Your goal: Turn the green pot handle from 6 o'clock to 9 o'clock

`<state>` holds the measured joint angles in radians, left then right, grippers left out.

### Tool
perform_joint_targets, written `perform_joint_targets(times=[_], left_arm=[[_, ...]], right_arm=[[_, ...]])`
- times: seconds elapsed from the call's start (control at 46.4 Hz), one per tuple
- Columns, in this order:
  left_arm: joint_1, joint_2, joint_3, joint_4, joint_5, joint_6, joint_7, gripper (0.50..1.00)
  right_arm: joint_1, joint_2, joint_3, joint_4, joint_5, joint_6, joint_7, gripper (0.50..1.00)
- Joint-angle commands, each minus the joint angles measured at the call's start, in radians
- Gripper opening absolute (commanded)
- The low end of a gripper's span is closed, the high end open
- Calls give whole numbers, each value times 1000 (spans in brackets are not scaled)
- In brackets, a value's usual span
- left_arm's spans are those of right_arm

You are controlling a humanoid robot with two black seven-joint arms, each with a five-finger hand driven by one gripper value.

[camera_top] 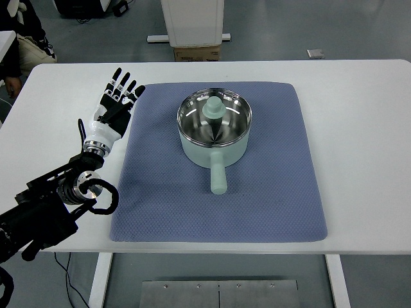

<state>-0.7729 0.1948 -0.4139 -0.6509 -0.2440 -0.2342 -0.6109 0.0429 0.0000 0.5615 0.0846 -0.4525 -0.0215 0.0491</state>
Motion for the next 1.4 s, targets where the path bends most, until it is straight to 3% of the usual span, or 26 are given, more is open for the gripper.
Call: perform_joint_targets(times=[0.0,1.208,1.381], left_arm=[[0,0,-2,-1,0,1,0,1000],[-25,64,-34,-10,46,-7,0,1000],[-36,109,-32,-50,49,-36,0,1000]], right_arm=[[0,0,0,0,0,0,0,1000],[0,0,0,0,0,0,0,1000],[0,0,0,0,0,0,0,1000]])
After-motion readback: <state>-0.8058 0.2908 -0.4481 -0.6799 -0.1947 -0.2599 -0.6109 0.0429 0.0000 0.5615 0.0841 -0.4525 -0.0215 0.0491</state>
